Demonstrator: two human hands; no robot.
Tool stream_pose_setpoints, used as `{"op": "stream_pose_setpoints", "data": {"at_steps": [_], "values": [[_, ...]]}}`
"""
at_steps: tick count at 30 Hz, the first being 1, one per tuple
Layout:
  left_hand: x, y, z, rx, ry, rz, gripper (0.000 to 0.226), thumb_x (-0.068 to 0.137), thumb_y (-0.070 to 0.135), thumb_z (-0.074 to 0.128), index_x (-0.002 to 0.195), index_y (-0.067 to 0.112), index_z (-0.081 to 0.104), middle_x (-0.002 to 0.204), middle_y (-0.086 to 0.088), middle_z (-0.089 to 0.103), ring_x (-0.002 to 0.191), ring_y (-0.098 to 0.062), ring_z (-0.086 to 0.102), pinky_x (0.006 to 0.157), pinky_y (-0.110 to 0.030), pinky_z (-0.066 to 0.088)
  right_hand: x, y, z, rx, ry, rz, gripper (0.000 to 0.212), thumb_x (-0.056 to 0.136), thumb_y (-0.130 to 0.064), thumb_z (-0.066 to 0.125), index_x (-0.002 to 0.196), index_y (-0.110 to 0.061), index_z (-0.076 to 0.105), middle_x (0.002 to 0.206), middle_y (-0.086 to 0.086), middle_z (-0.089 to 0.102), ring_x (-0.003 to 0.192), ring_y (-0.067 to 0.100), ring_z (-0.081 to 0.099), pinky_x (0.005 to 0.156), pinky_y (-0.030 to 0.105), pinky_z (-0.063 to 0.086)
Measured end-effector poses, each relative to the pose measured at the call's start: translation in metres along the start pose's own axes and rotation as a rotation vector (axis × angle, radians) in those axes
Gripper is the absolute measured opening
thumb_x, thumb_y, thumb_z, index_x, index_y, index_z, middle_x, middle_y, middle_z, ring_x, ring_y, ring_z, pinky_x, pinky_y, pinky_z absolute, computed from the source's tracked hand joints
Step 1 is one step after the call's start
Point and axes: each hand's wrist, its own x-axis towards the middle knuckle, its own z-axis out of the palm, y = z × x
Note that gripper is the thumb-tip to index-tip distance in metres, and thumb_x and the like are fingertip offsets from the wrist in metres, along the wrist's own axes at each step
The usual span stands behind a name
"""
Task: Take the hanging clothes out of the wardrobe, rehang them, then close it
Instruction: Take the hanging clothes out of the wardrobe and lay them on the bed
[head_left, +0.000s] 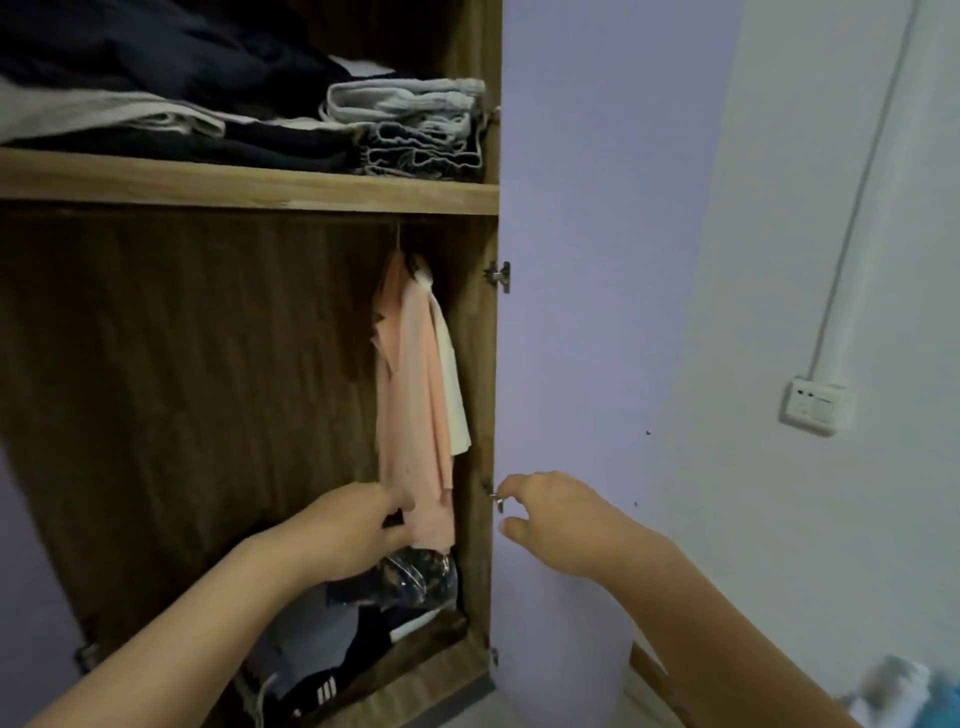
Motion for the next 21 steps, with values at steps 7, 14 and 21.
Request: {"op": "stream_pose_setpoints", "data": {"at_steps": [7,14,21], "values": [[0.058,-0.049,-0.042,-0.052,0.085,0.041,0.035,0.094,0.034,0.050,0.129,0.026,0.049,0.119,0.015,0.054,0.093,0.008,0.045,0.074,-0.005,0.037,0.090,-0.019,-0.008,-0.010,0.063,-0.064,0.037,0.096,-0.027,0.047,0.131,-0.014,0.047,0.127,0.010,0.053,0.110,0.026,0.055,0.091,0.033,0.048],[0.142,-0.093,-0.072,-0.030,0.144,0.049,0.045,0.093,0.041,0.049,0.134,0.026,0.044,0.130,0.007,0.052,0.109,-0.002,0.051,0.089,-0.016,0.043,0.185,-0.019,-0.030,0.012,0.172,-0.050,0.038,0.097,-0.026,0.046,0.134,-0.017,0.046,0.129,0.005,0.053,0.114,0.022,0.053,0.092,0.029,0.046],[0.221,-0.120,-0.096,-0.023,0.208,0.039,0.043,0.094,0.038,0.048,0.134,0.025,0.044,0.129,0.008,0.053,0.110,-0.003,0.052,0.087,-0.014,0.043,0.283,-0.005,-0.044,0.000,0.233,-0.093,0.043,0.096,-0.024,0.046,0.139,-0.020,0.041,0.132,0.005,0.051,0.116,0.021,0.051,0.093,0.030,0.046]]}}
